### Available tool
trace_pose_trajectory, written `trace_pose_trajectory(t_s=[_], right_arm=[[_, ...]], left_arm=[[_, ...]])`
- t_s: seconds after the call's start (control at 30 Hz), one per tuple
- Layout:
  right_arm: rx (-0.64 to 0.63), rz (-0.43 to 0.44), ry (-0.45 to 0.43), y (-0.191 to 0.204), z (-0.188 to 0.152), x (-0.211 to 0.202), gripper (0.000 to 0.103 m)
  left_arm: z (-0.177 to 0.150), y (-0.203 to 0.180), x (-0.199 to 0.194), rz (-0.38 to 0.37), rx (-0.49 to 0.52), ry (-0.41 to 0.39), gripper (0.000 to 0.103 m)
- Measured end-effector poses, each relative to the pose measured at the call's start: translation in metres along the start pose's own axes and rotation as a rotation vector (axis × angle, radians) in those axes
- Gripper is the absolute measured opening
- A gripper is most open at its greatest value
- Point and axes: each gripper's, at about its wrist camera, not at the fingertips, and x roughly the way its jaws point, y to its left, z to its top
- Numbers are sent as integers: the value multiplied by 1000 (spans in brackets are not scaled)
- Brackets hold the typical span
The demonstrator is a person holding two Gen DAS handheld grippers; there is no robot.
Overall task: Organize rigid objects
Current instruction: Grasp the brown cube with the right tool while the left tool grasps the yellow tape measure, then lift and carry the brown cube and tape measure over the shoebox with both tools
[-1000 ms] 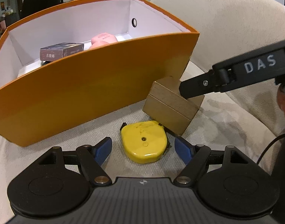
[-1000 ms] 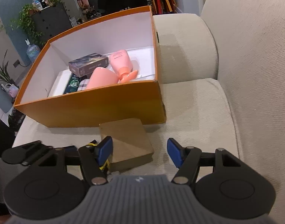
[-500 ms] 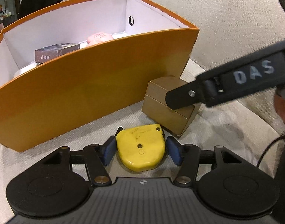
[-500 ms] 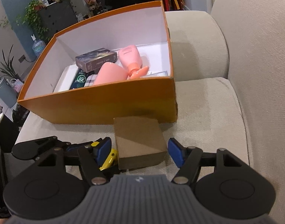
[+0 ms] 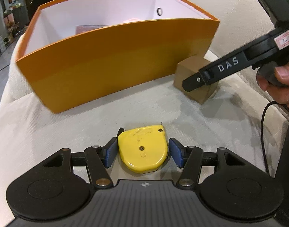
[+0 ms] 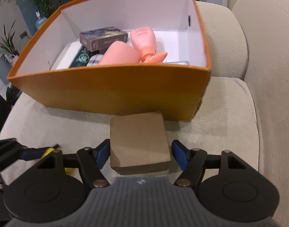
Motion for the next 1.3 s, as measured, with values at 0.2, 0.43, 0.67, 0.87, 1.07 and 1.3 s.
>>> trace_pose_trajectory(t_s=[0.2,0.43,0.67,0.87,1.07,1.3], right_arm=[[-45,-26,25,7,0,13,60],[-62,-33,16,9,0,14,60],[-77,-39,15,10,-2,15,59],[-71,-34,12,10,-2,13,59],[-52,-29,9,7,-2,10,59],[-64,-42,12,10,-4,11,59]], left_arm=[[4,-3,-2,14,-19,-20,68],[4,-14,4,39,-32,-55,78],[7,-8,9,31,-37,-71,68],[8,-5,9,25,-44,-76,62],[1,-4,7,40,-19,-71,69],[-19,-6,-3,39,-24,-97,65]])
